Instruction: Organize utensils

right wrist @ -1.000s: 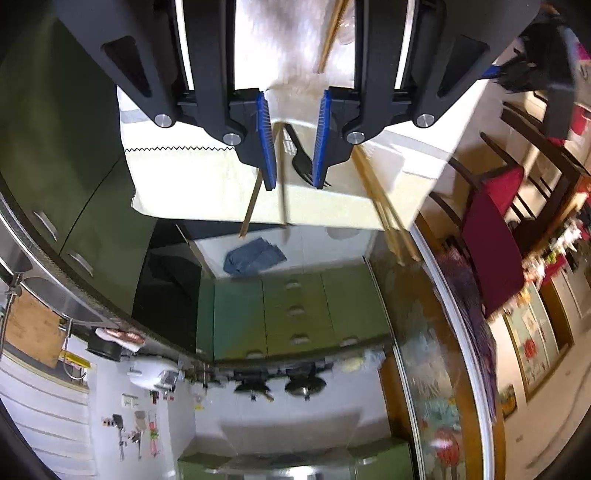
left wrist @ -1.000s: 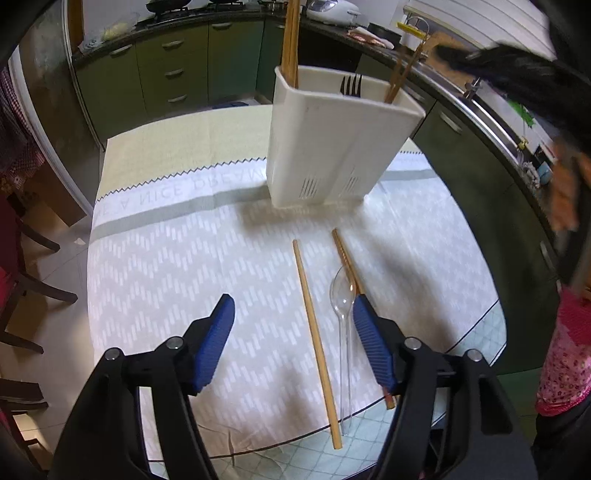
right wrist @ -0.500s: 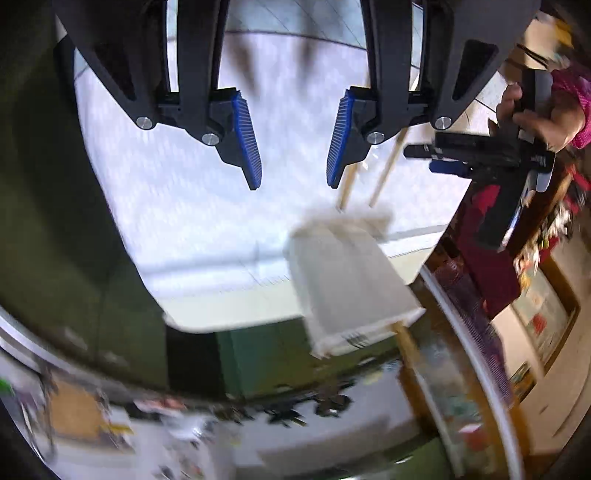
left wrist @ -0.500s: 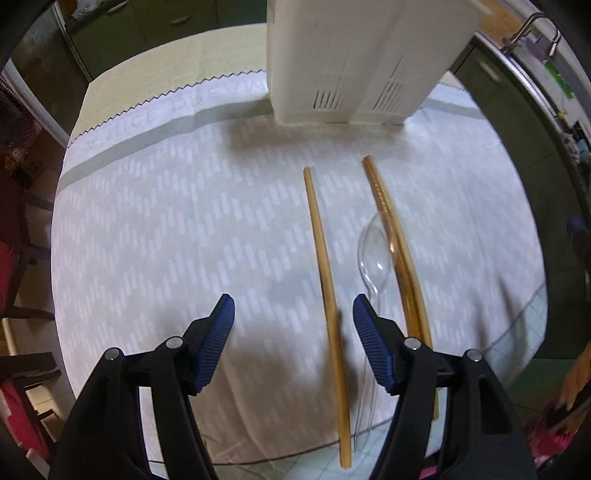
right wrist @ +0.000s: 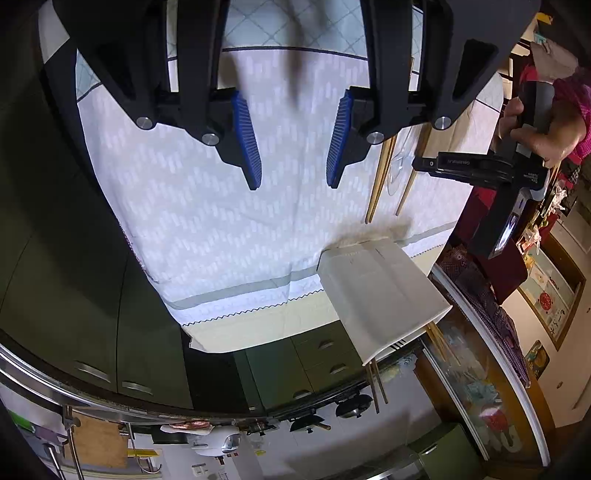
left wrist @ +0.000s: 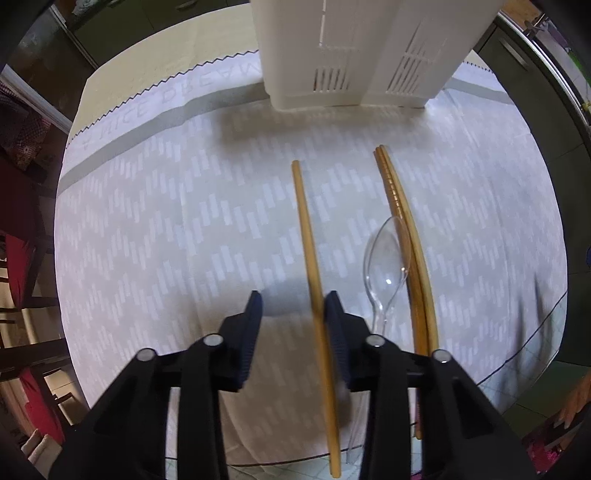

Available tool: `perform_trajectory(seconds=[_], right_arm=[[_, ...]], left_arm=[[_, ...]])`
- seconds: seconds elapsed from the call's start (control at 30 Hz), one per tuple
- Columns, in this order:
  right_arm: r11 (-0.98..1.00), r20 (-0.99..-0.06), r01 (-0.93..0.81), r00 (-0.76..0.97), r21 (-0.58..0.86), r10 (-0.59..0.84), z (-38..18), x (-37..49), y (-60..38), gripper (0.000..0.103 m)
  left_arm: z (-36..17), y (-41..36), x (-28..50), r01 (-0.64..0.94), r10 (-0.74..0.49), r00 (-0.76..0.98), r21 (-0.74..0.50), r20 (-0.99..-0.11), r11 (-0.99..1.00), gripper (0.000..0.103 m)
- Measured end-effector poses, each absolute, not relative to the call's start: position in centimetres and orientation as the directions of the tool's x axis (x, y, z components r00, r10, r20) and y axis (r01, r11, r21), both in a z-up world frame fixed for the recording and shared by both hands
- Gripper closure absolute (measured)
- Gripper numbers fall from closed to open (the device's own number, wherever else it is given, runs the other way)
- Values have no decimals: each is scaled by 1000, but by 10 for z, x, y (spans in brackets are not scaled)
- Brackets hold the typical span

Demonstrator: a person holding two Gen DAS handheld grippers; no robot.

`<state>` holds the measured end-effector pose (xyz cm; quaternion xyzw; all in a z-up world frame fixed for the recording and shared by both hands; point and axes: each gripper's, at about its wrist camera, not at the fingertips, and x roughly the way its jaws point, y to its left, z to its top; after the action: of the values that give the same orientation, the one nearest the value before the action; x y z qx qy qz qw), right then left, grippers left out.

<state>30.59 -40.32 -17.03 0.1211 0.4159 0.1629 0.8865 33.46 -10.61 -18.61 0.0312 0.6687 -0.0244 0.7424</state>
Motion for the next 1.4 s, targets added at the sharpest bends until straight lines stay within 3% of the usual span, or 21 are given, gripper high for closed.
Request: perform_trajectory(seconds=[0.23, 0.63, 1.4], right_arm=[[893, -770, -292, 458, 342, 444, -181, 332, -359, 66], [901, -908, -389, 277, 194, 315, -224, 386, -252, 66], [920, -949, -389, 272, 42, 158, -228, 391, -228, 66]], left_arm=[[-187, -134, 345, 136, 35, 109, 50, -993, 989, 94], [-184, -112, 333, 138, 1, 130, 19, -992, 990, 93], [-181, -100, 321, 173, -27, 145, -1, -989, 985, 93]])
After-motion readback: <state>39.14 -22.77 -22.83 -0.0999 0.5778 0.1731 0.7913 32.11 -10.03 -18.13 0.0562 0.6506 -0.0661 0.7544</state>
